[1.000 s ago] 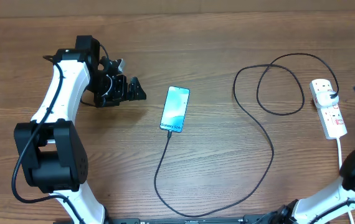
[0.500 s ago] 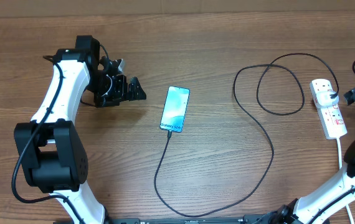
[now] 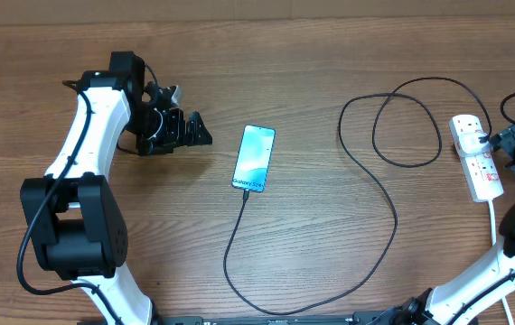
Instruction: Plug charger to phone and switch on socket
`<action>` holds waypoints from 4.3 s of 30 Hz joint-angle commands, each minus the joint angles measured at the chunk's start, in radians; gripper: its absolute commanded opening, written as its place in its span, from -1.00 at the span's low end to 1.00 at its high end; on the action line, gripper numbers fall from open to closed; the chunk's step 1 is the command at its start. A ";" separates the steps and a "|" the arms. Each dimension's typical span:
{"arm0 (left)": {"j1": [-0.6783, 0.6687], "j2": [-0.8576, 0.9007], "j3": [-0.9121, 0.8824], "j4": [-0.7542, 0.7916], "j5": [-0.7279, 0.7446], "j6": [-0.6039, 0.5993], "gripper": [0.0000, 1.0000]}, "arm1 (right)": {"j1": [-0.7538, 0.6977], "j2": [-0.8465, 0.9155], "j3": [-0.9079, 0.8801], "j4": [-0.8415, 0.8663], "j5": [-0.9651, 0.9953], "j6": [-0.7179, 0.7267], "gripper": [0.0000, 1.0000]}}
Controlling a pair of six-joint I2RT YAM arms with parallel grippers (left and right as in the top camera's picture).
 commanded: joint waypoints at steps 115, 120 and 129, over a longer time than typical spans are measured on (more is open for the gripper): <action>-0.002 -0.023 0.002 0.000 -0.002 -0.003 0.99 | -0.062 -0.110 -0.143 0.102 -0.228 -0.113 1.00; -0.002 -0.023 0.002 0.000 -0.002 -0.003 0.99 | -0.054 -0.105 -0.143 0.101 -0.195 -0.112 1.00; -0.002 -0.023 0.002 0.000 -0.002 -0.003 0.99 | -0.053 -0.068 -0.143 0.097 -0.205 -0.112 1.00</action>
